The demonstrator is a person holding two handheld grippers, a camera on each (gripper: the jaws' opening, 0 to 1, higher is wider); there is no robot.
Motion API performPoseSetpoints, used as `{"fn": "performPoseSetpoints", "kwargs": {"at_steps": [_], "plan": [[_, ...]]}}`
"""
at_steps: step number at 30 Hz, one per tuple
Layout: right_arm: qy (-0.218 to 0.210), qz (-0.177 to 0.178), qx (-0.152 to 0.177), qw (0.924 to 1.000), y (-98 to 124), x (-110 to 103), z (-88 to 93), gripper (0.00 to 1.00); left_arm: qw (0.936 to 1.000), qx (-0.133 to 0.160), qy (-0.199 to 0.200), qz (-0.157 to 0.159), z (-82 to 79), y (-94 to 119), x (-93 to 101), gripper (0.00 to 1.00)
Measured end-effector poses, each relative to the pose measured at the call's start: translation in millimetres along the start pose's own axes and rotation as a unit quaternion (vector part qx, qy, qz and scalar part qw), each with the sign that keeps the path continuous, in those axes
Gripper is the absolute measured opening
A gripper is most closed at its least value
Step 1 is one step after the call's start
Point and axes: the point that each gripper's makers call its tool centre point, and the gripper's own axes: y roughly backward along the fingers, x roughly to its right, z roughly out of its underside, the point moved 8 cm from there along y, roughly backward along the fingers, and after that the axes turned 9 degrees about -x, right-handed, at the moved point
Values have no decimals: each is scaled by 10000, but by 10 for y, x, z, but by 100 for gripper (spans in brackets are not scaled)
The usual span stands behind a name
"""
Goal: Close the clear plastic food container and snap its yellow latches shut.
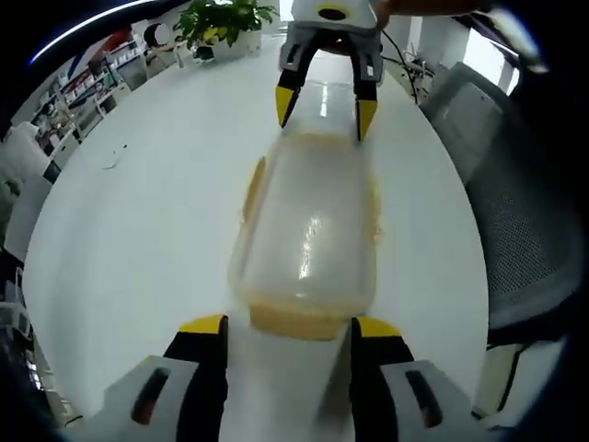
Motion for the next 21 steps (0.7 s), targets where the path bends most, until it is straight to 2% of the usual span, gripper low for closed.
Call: {"fn": "performPoseSetpoints", "kwargs": {"at_steps": [6, 10, 14, 21], "plan": [[101, -6, -145, 9998, -37, 31, 10, 50, 9997, -55, -208, 132, -46, -14, -11, 40], [223, -90, -297, 9993, -77, 22, 11, 47, 9995, -104, -255, 163, -56, -20, -26, 39], [274, -85, -301, 9991, -82, 21, -31, 47, 9985, -171, -468, 219, -51, -39, -12, 36], [297, -131, -460, 9984, -126, 34, -45, 39, 9987, -122, -420, 278, -54, -38, -13, 34]]}}
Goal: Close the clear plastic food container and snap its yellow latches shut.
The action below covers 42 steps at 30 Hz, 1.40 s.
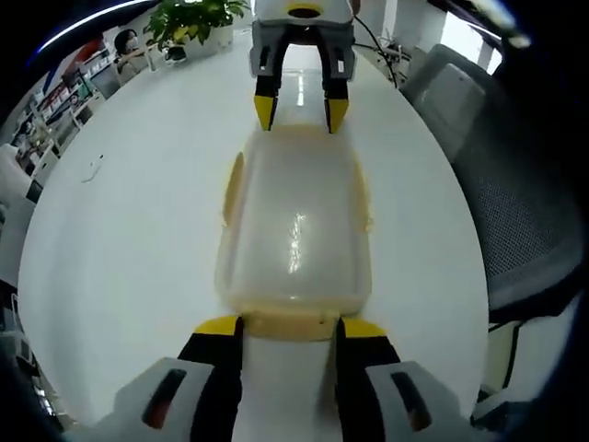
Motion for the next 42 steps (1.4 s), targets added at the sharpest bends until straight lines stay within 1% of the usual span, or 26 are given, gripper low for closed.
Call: {"fn": "performPoseSetpoints", "kwargs": {"at_steps": [4, 9, 15, 24, 28, 34, 42], "plan": [[33, -22, -75, 10000, 7, -1, -5, 39, 10000, 32, 8, 39, 11, -1, -1, 33], [47, 11, -114, 9999, 9, -8, -13, 38, 9999, -76, -69, 20, -4, 2, 13, 33], [14, -43, -36, 10000, 50, -22, -25, 37, 9999, -109, -116, 39, 7, 14, 16, 32], [40, -69, 78, 9999, 143, -24, -21, 37, 10000, -73, -41, 50, -32, 143, 35, 32], [64, -78, 152, 9998, 233, -49, -23, 36, 9999, -113, -39, 32, -66, 201, 80, 32], [94, -23, 272, 9996, 397, -64, 25, 36, 10000, 34, -34, -70, -138, 334, 89, 32], [201, 61, 344, 9992, 603, -82, 42, 37, 9999, 99, 18, -135, -228, 474, 118, 32]]}}
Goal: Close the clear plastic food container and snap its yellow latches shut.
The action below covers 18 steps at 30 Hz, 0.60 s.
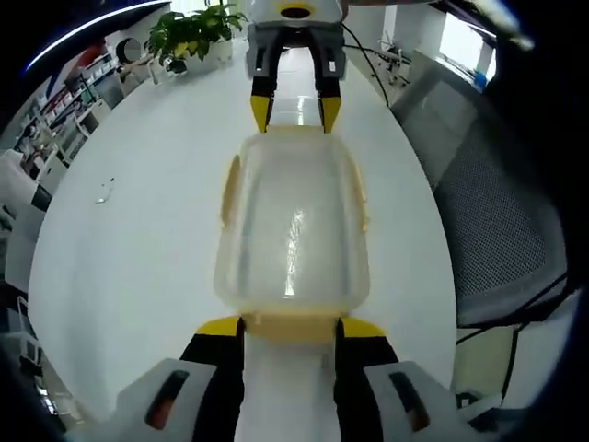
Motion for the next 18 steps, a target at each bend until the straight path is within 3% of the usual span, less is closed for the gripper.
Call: {"fn": "performPoseSetpoints", "kwargs": {"at_steps": [12, 18], "plan": [[-9, -3, -5, 10000, 128, 10, 5, 37, 9999, 10, 34, -123, -93, 115, 2, 32], [10, 28, -66, 10000, 133, 28, 40, 37, 9999, 46, 58, -156, -127, 77, -5, 32]]}}
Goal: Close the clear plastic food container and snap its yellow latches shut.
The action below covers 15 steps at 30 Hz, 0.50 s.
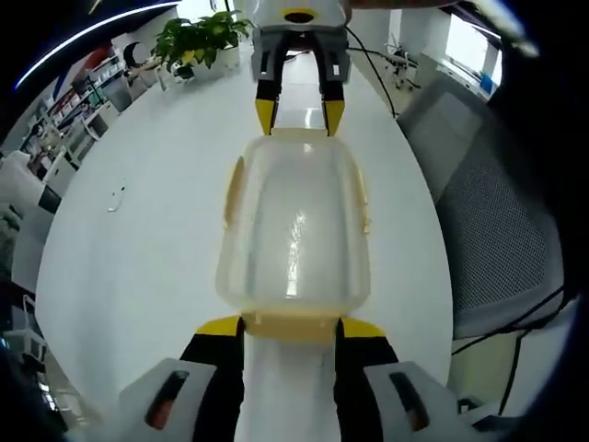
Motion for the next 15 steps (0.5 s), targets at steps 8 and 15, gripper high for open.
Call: {"fn": "performPoseSetpoints", "kwargs": {"at_steps": [8, 15], "plan": [[20, 14, -72, 10000, 63, 12, 168, 37, 10000, 54, 13, -4, -172, -49, 25, 32], [10, 30, -129, 9999, 123, -2, 344, 37, 9999, 108, 8, 52, -355, -116, 30, 32]]}}
